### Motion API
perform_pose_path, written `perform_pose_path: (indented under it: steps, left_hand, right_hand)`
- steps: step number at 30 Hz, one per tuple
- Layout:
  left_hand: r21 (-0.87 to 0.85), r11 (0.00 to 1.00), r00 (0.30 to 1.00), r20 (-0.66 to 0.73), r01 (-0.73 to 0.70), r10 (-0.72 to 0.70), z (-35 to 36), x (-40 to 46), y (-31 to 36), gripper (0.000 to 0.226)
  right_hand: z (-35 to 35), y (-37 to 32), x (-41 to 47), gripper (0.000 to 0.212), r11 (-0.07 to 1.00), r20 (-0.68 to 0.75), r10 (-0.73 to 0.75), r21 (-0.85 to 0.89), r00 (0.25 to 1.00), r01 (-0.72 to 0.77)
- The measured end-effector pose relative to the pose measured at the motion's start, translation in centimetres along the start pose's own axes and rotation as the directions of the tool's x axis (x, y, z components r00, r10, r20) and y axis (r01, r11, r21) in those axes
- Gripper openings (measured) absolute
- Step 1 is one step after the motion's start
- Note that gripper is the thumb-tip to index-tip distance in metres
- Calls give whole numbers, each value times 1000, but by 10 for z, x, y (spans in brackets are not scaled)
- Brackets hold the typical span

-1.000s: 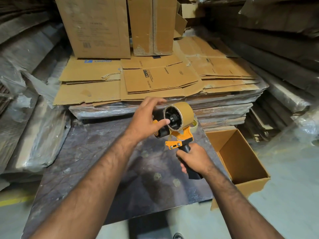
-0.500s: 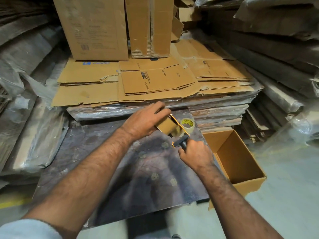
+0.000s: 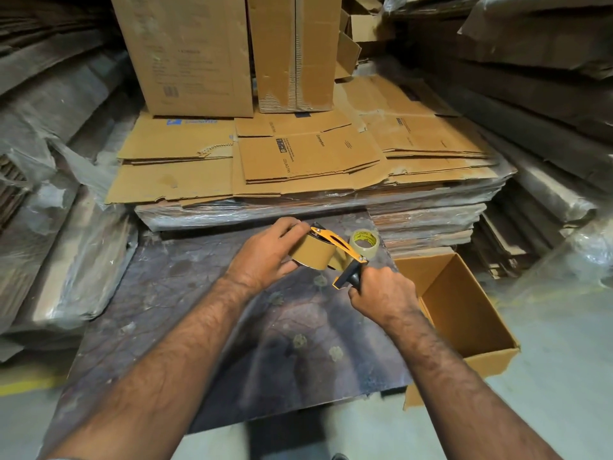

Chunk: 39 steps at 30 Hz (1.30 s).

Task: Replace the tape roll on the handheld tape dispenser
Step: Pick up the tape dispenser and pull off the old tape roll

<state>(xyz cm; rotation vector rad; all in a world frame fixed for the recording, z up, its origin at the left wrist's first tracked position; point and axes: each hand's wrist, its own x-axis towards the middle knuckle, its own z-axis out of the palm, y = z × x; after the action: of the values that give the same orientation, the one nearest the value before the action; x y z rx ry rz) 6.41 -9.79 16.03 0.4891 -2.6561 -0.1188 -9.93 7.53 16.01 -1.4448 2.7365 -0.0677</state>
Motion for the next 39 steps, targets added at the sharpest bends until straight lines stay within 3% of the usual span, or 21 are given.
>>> perform_pose_path:
  steps: [9, 15, 25, 30, 34, 36, 39]
  left_hand:
    - [-24, 1000, 999, -48, -5, 4, -1, -5, -1, 73]
    - [40, 999, 1000, 8, -16, 15, 0, 0, -3, 71]
    - [167, 984, 995, -63, -66, 77, 0, -1, 3, 60]
    - [130, 992, 1000, -20, -5, 7, 4, -5, -3, 62]
    - [72, 992, 994, 40, 100, -103, 4, -4, -1, 79]
    - [185, 981, 998, 38, 51, -59, 6, -7, 5, 89]
    - [358, 922, 989, 50, -145, 136, 13, -13, 16, 102]
  right_hand:
    - [0, 6, 5, 34, 990, 69, -20, 141, 997, 10]
    - [2, 9, 8, 36, 986, 124, -19, 167, 992, -3]
    - [5, 12, 17, 38, 979, 159, -21, 203, 987, -11]
    - [5, 6, 19, 38, 980, 183, -29, 198, 983, -8]
    - [16, -3, 16, 37, 913, 260, -32, 400, 965, -77]
    - [22, -6, 17, 39, 880, 274, -40, 465, 961, -96]
    - [21, -10, 21, 33, 873, 304, -75, 480, 950, -85]
